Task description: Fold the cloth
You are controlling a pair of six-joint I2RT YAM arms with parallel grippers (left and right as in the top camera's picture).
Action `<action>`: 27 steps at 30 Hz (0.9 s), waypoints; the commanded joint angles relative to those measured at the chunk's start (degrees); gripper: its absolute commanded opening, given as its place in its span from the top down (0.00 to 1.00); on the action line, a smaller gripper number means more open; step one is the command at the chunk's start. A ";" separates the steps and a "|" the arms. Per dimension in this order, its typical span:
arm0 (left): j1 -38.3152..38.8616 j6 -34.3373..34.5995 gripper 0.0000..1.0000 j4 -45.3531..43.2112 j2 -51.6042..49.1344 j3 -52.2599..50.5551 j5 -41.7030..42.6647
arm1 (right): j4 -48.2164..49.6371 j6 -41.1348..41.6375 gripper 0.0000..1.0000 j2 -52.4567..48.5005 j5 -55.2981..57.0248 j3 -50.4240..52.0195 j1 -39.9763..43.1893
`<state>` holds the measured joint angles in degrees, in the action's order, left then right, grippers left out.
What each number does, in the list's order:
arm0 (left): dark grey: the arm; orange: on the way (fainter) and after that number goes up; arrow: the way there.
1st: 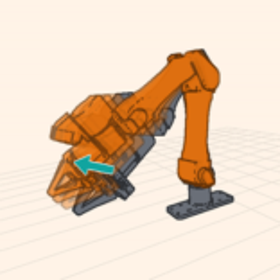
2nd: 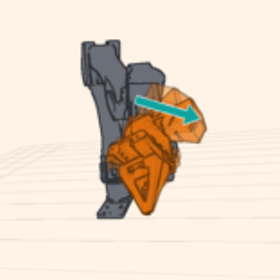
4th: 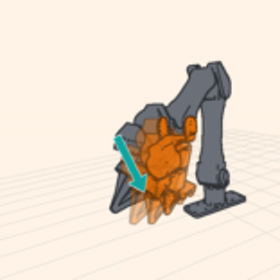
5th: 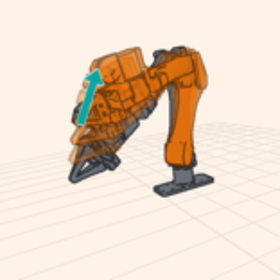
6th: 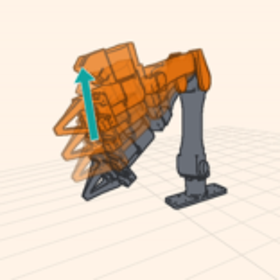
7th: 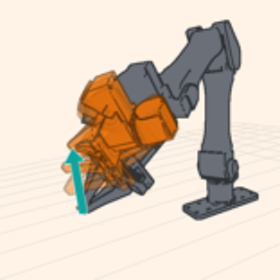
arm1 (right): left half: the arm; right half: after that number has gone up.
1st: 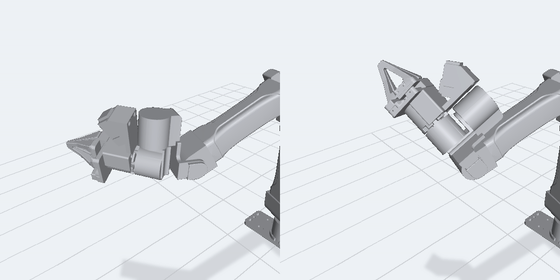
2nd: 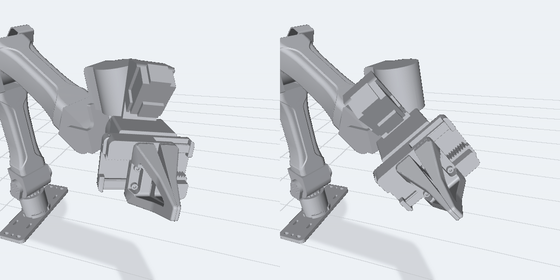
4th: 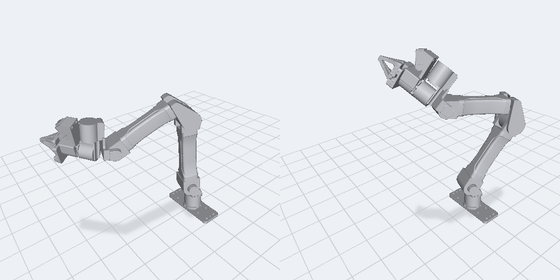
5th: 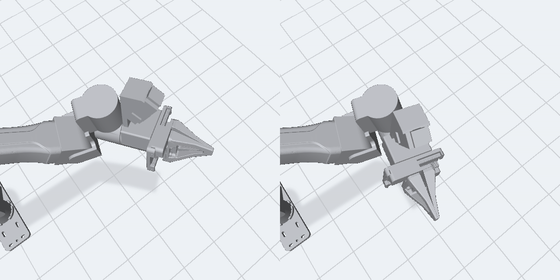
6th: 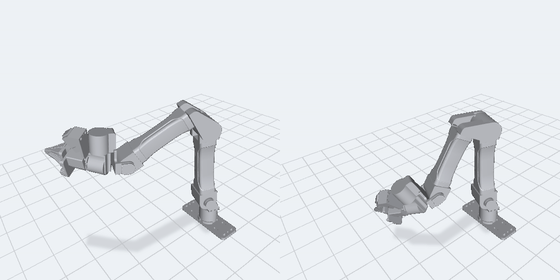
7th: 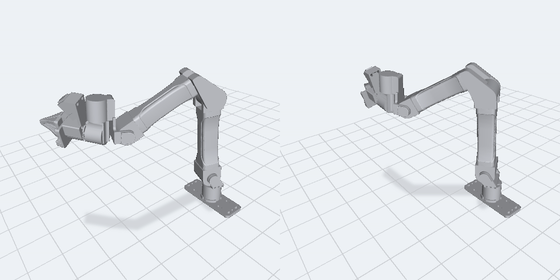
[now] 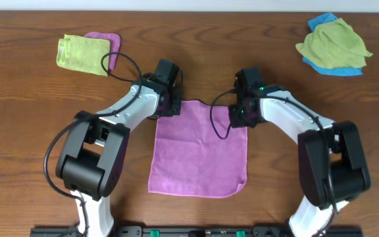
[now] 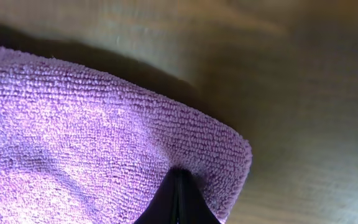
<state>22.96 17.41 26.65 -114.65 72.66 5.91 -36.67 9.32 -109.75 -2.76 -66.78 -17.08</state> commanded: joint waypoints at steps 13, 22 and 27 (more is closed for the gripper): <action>-7.63 -2.67 0.94 2.27 -4.22 9.84 -3.02 | -4.48 -4.09 0.98 -9.01 1.46 -16.26 4.70; -6.05 -2.08 0.94 9.84 -4.07 17.53 -5.73 | -7.45 -4.02 0.98 -8.98 1.68 -17.99 3.82; -6.86 -1.62 0.94 12.98 1.25 17.57 -5.90 | -9.97 -4.02 0.99 -8.98 1.70 -19.21 3.82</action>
<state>16.93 16.08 38.33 -117.67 88.86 1.56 -45.93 6.00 -118.28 -1.61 -84.38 -12.99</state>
